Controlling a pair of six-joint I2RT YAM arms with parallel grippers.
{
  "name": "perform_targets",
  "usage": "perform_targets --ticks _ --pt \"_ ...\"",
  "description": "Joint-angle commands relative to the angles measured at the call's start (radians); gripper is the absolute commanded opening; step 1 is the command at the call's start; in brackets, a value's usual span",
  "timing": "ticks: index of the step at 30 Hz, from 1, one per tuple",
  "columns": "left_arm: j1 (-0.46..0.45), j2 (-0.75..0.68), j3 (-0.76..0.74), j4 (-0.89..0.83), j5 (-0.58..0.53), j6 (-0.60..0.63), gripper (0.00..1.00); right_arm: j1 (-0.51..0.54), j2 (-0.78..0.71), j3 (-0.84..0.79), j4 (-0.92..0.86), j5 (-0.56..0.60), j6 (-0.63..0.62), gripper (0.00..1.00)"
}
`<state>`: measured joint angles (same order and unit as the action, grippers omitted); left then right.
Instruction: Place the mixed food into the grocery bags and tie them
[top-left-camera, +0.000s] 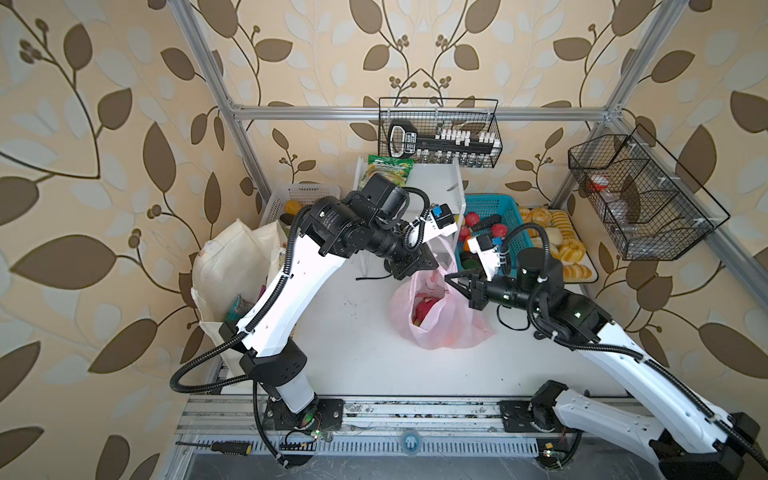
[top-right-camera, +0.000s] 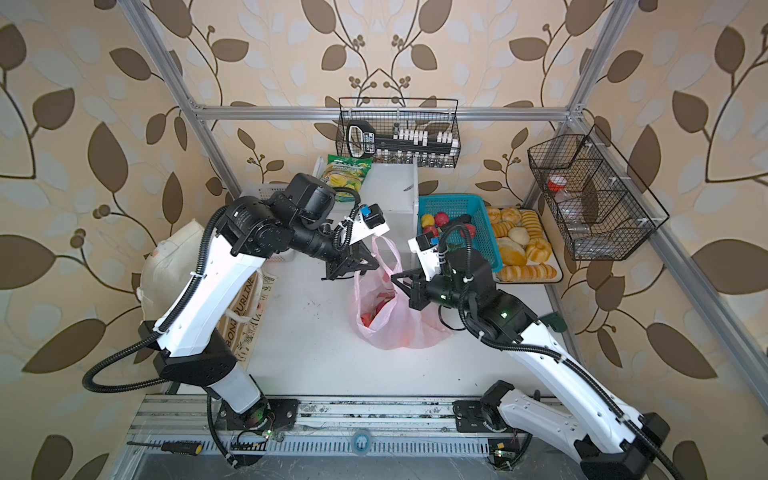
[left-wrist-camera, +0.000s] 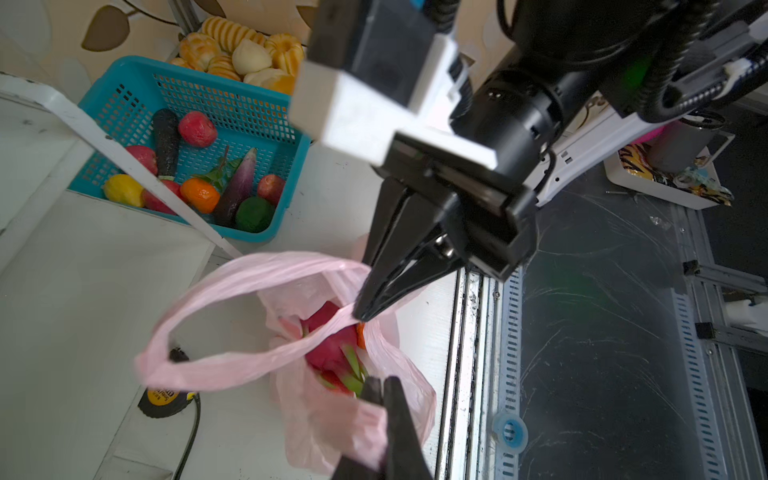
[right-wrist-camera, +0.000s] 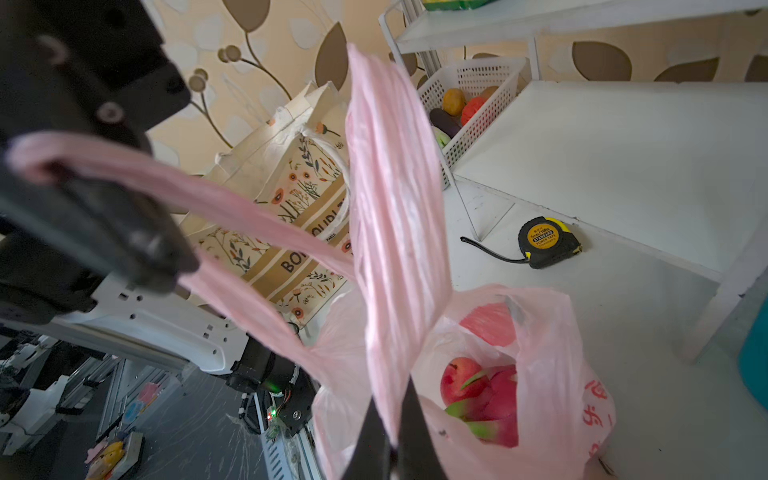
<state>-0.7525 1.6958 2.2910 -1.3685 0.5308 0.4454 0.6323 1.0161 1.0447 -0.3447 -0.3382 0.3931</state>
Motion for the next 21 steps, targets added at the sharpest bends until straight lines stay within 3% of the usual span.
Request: perform_targets --ticks 1,6,21 --pt "-0.016 0.064 0.061 -0.058 0.052 0.103 0.00 0.001 0.047 0.042 0.042 0.015 -0.002 0.00" --pt "-0.016 0.130 0.111 -0.124 0.015 0.142 0.00 -0.048 0.078 0.005 0.172 -0.101 0.007 0.00" --pt "-0.017 0.216 0.187 -0.128 0.099 0.132 0.00 -0.107 0.081 -0.210 0.545 -0.349 -0.008 0.10"
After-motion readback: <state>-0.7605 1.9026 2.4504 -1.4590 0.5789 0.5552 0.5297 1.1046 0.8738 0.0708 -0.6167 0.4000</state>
